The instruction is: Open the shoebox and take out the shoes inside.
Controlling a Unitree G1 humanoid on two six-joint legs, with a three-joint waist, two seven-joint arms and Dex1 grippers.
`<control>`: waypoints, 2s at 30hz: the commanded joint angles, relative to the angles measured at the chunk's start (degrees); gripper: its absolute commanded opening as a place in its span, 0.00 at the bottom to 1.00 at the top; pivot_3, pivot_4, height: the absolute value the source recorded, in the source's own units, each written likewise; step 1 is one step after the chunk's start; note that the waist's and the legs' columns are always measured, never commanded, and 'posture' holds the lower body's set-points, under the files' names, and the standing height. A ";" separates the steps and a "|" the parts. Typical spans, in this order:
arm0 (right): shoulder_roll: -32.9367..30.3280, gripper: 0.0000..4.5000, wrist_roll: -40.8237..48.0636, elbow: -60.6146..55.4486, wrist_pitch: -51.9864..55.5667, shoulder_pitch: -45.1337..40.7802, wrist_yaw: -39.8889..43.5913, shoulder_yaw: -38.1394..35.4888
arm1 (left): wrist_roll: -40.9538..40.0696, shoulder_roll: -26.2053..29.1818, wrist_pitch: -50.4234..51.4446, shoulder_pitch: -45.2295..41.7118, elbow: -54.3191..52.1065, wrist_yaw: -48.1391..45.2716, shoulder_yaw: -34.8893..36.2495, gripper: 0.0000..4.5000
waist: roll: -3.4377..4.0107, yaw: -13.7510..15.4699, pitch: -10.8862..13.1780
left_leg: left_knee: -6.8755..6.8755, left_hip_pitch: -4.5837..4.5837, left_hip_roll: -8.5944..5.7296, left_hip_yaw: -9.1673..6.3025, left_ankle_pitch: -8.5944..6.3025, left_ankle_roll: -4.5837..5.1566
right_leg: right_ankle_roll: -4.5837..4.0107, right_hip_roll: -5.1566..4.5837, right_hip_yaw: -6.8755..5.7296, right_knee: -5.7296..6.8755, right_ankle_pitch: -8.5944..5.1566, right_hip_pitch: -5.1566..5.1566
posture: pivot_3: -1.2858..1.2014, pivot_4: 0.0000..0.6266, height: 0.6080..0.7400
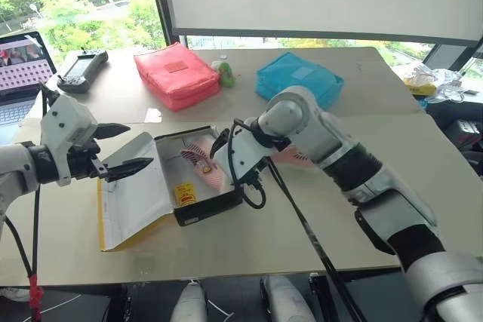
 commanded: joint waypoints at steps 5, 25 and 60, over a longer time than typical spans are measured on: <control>-0.96 0.90 0.01 0.78 -4.45 -1.58 1.39 -0.62 | -0.60 1.13 0.08 0.15 -1.77 0.21 2.73 1.00 | 0.00 0.05 0.00 | 0.01 0.02 0.00 0.00 0.00 0.00 | 0.00 0.00 0.00 -0.01 0.00 0.04 | 0.52 0.24 0.98; -1.53 0.90 -6.01 2.02 -16.33 0.31 1.23 4.60 | -1.33 0.66 1.19 1.13 -3.77 1.37 4.09 1.00 | 0.00 0.06 0.00 | 0.00 0.11 0.00 0.00 0.00 0.00 | 0.00 0.00 0.00 0.01 0.00 0.10 | 0.52 0.24 0.98; 5.60 0.12 17.53 5.03 26.17 -14.47 0.11 -18.93 | -1.31 -0.25 0.36 -3.93 -1.50 1.24 -1.84 1.00 | 0.01 0.06 0.01 | 0.01 0.19 0.00 0.00 0.01 0.00 | -0.02 0.01 0.00 0.20 -0.01 0.12 | 0.52 0.24 0.98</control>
